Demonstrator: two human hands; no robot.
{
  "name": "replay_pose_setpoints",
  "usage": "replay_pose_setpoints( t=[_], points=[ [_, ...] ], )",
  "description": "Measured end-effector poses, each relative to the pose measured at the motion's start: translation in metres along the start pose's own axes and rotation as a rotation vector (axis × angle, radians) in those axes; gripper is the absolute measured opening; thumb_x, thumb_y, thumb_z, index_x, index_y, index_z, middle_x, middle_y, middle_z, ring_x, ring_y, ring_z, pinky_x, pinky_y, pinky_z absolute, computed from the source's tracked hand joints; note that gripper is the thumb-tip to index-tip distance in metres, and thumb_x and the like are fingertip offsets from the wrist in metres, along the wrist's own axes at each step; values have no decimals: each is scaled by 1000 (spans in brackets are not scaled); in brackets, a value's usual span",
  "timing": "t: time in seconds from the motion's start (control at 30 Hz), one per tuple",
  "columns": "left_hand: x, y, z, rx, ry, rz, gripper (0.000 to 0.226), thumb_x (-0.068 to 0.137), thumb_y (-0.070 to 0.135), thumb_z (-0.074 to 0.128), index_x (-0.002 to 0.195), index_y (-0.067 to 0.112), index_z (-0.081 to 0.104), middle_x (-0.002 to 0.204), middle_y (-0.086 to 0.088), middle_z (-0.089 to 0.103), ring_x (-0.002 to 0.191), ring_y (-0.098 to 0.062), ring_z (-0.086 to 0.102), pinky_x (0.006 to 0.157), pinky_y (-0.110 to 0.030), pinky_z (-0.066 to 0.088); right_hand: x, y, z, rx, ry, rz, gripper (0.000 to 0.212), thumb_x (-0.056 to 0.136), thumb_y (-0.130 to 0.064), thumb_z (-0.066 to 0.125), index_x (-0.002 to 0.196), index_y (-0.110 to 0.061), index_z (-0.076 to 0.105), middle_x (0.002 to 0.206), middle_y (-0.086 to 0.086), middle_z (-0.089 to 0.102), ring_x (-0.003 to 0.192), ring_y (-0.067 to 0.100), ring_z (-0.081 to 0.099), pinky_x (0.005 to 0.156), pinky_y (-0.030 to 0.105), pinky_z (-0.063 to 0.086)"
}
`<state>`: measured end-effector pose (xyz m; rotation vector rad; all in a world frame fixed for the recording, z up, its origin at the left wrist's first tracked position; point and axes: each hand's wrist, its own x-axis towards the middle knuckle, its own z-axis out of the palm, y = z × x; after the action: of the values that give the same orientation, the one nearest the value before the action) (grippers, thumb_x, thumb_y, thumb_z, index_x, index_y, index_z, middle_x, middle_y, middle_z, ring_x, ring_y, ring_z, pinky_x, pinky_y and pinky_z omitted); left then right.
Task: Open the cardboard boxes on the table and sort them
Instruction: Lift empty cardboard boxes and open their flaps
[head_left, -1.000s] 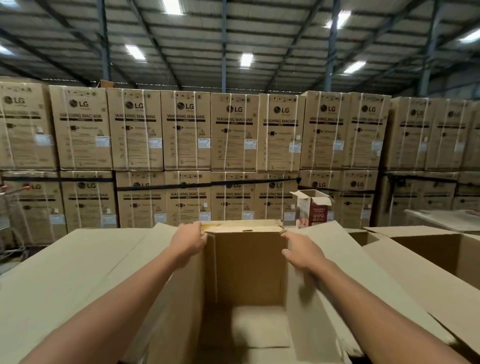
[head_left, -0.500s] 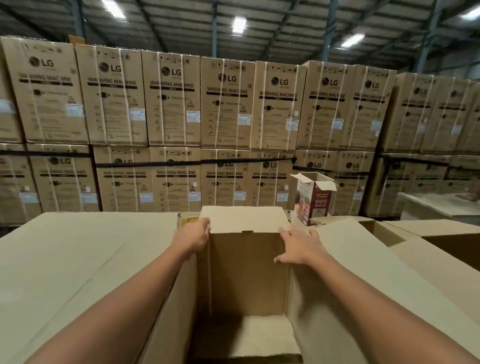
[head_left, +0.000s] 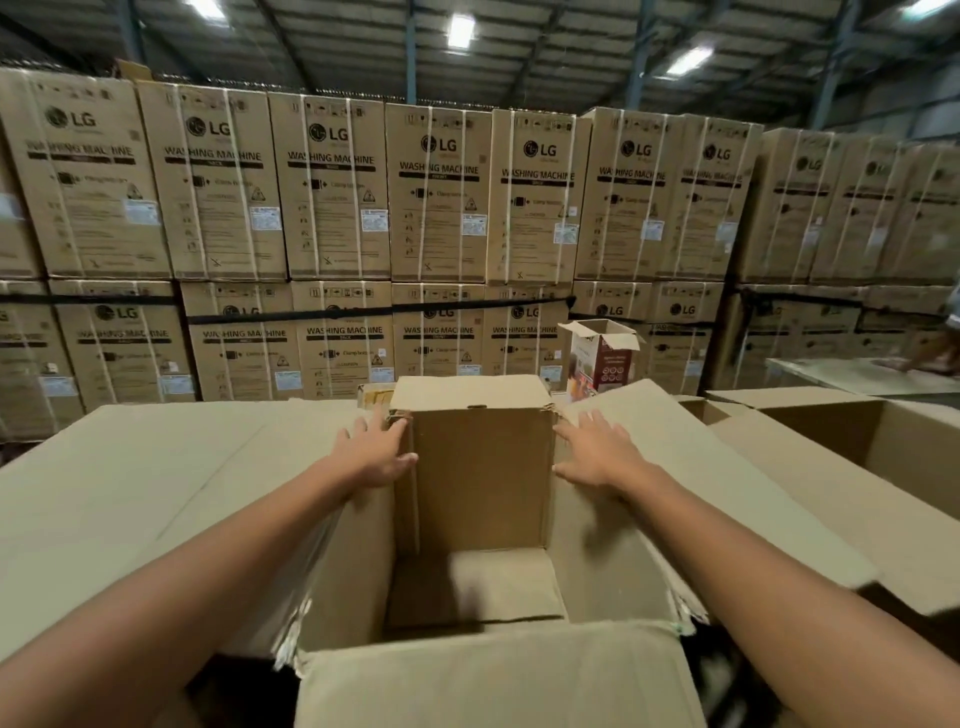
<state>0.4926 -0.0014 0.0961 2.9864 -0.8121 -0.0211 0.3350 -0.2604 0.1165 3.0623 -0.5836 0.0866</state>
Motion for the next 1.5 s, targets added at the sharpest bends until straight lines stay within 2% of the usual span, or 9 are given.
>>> replay_pose_setpoints(
  t=[0.17,0.37,0.57,0.73,0.87,1.03,1.27,1.4,1.5],
  points=[
    [-107,42,-18,-64,-32,172,66,101,57,36,157,28,20,166,-10,11,152,-35,5,120,-56,14,-106,-1,-16,99,-43,-53,65,94,-51,55,153,-31,35,165,16,14,152,36,7,120,53,17],
    [-242,121,-14,-165,-187,425,62,101,56,37,154,25,29,158,-5,34,140,-27,34,115,-47,32,-231,2,-14,210,44,-89,57,98,-58,41,148,-31,44,163,12,23,151,33,14,120,50,19],
    [-317,195,-10,-120,136,472,67,100,58,32,158,31,13,166,-4,12,153,-26,8,123,-52,14,-337,34,-8,340,315,-51,59,98,-47,52,152,-31,33,166,4,15,154,23,5,121,53,22],
    [-374,264,-6,-527,426,584,57,100,46,45,151,23,36,155,-4,38,143,-22,31,117,-44,32,-429,85,-8,531,557,123,57,97,-36,56,151,-29,38,161,-2,29,149,16,20,120,40,26],
    [-401,327,22,-747,501,717,47,98,37,52,142,19,48,143,-4,51,134,-17,42,111,-37,36,-496,125,11,631,732,311,53,96,-25,60,147,-27,45,154,-4,41,141,10,32,110,23,25],
    [-410,413,80,-891,416,890,44,96,26,55,138,14,53,137,-4,54,131,-14,45,111,-28,33,-547,180,63,723,907,530,51,90,-33,55,140,-22,55,142,-2,55,131,16,50,104,48,48],
    [-389,516,199,-926,128,1004,43,94,19,55,135,7,53,137,-8,55,131,-24,48,109,-45,39,-579,257,169,665,767,824,52,88,-32,57,138,-16,56,139,2,57,128,22,52,101,51,48],
    [-377,557,240,-844,-27,1039,46,95,23,53,139,10,51,141,-9,51,134,-24,43,114,-31,29,-586,294,215,622,643,942,54,88,-33,54,139,-15,55,142,6,55,132,25,48,112,42,38],
    [-371,587,249,-806,-62,1057,46,94,22,54,139,10,51,140,-8,51,132,-22,43,113,-32,31,-588,323,232,662,632,1016,55,87,-34,53,140,-19,54,142,4,55,131,25,49,107,42,44]
  ],
)
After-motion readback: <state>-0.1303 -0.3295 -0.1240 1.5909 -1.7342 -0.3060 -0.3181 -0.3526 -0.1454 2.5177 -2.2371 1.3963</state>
